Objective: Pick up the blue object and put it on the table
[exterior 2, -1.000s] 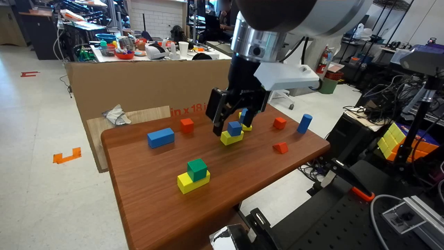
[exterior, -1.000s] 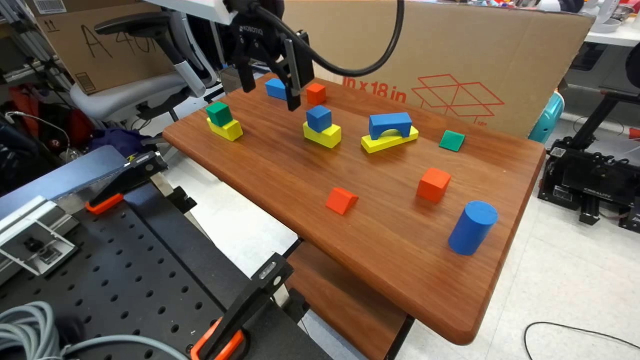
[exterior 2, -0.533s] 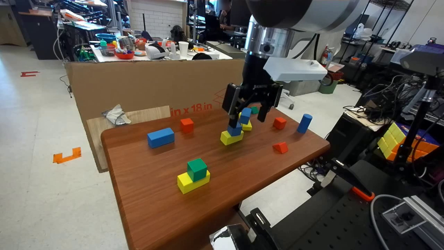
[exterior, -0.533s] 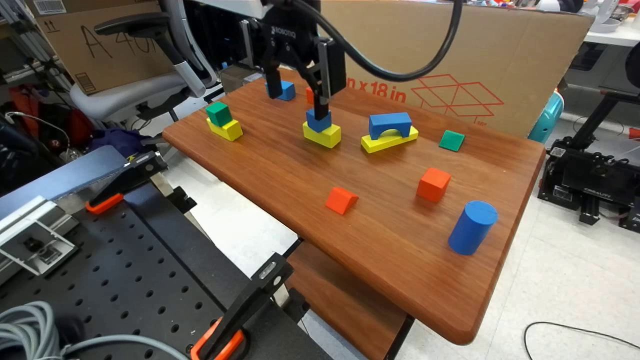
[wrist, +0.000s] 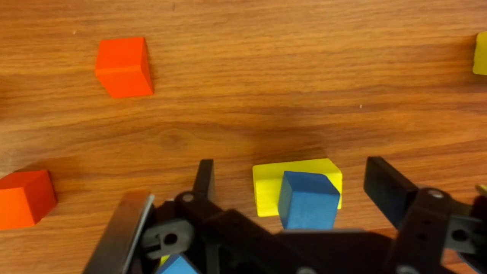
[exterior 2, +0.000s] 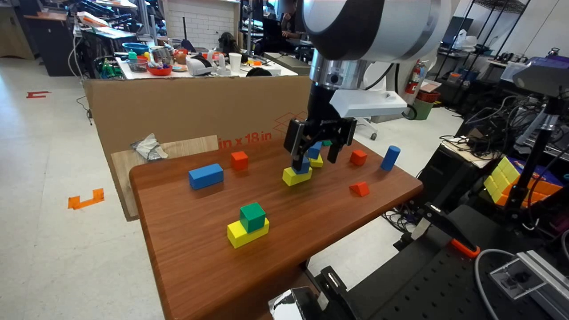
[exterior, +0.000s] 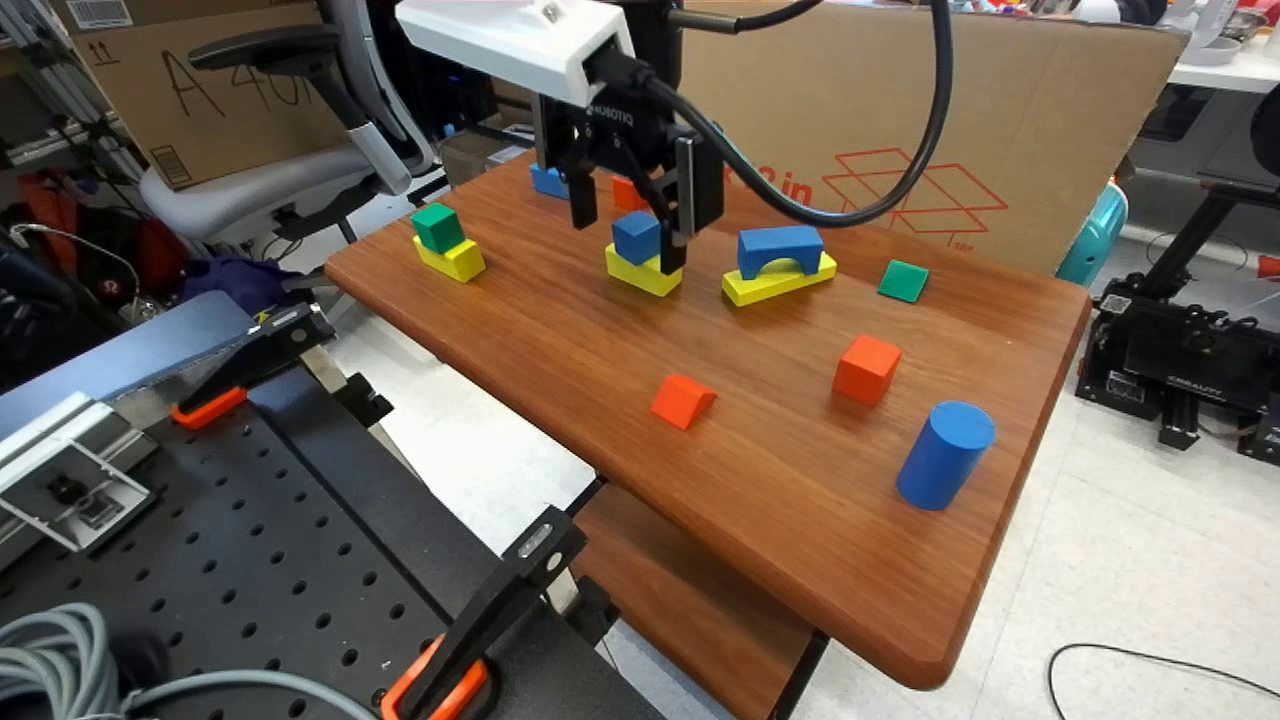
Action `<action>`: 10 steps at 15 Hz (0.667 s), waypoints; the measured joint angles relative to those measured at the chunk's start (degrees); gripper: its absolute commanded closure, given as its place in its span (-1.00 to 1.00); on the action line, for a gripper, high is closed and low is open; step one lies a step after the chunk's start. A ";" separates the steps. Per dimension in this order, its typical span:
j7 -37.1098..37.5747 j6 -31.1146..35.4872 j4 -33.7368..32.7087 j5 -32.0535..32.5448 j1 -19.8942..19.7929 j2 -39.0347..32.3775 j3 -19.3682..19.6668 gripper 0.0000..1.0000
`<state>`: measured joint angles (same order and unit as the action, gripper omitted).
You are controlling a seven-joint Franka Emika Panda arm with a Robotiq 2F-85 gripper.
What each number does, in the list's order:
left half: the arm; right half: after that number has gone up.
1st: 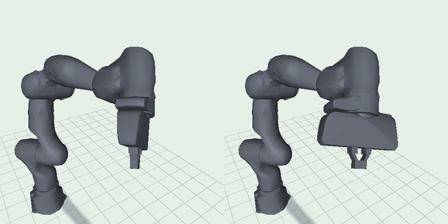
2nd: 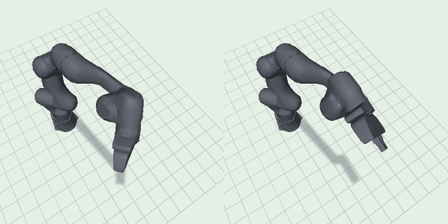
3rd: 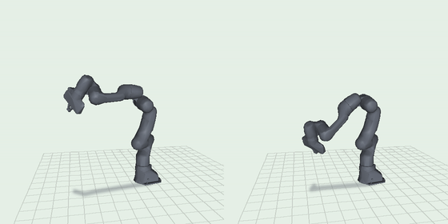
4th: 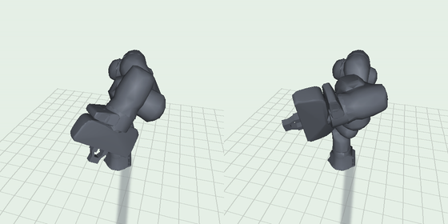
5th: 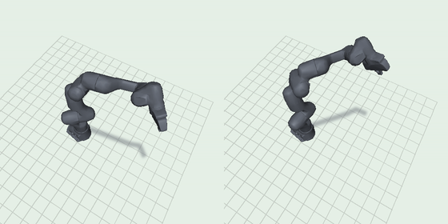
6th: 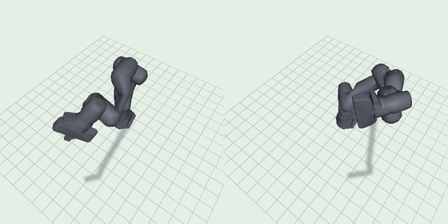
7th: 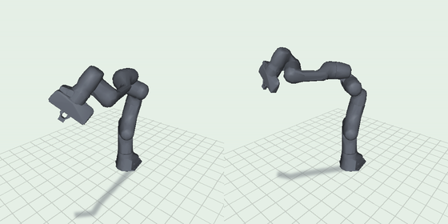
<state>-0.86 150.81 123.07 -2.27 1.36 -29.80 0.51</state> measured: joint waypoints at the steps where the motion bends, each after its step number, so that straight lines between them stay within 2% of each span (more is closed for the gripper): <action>1: 0.00 0.00 -0.52 0.07 0.01 -0.58 0.00 -1.00; 4: 0.00 0.00 -2.06 0.78 0.12 -1.94 0.00 -0.95; 5: 0.00 0.00 -2.65 0.89 0.17 -2.35 0.00 -0.47; 7: 0.00 0.00 -3.70 0.93 0.31 -2.99 -0.02 -0.44; 10: 0.00 0.00 -4.96 0.93 0.39 -3.89 -0.18 0.06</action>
<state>-0.86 150.81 118.11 -1.33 1.76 -33.69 0.33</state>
